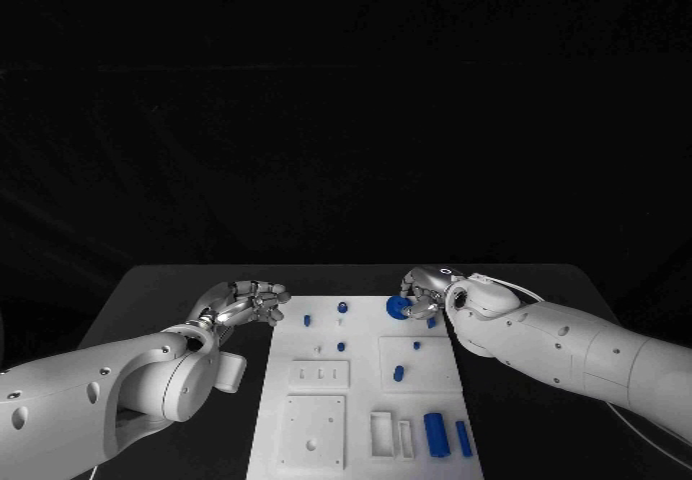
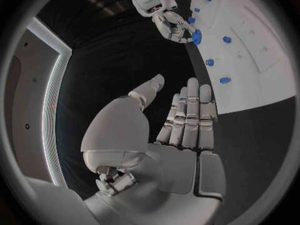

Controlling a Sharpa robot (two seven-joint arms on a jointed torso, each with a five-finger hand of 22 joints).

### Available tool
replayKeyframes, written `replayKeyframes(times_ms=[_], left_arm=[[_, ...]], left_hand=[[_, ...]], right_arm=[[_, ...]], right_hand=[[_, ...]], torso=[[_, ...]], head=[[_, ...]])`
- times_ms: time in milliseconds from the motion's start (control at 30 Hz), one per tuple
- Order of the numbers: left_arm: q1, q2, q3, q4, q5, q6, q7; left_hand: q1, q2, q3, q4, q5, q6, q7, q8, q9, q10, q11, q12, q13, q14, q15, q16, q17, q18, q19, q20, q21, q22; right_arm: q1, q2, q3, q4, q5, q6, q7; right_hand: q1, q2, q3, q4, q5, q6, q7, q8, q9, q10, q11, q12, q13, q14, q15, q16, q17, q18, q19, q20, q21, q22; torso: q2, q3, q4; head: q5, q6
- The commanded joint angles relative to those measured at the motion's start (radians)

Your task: Assemble the parts on the task board

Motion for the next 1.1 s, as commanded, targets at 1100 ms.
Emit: replayKeyframes(times_ms=[1100], left_arm=[[0.001,-0.002,0.001,0.004,-0.002,0.017,0.005]], left_hand=[[-0.016,-0.001,0.007,-0.004,-0.007,0.001,0.004,-0.005,-0.003,-0.003,0.004,-0.008,-0.002,0.003,-0.002,-0.007,0.002,0.01,-0.004,-0.004,0.006,0.014]], right_arm=[[-0.013,0.016,-0.006,-0.008,-0.035,0.01,-0.027]], right_hand=[[-0.021,-0.036,-0.048,-0.016,-0.004,0.015,0.012,0.006,0.003,0.023,0.011,0.018,0.019,0.001,0.009,-0.006,0.038,0.095,-0.019,-0.013,0.033,0.017]], torso=[[0.0,0.0009,0.0]], head=[[0.003,-0.003]])
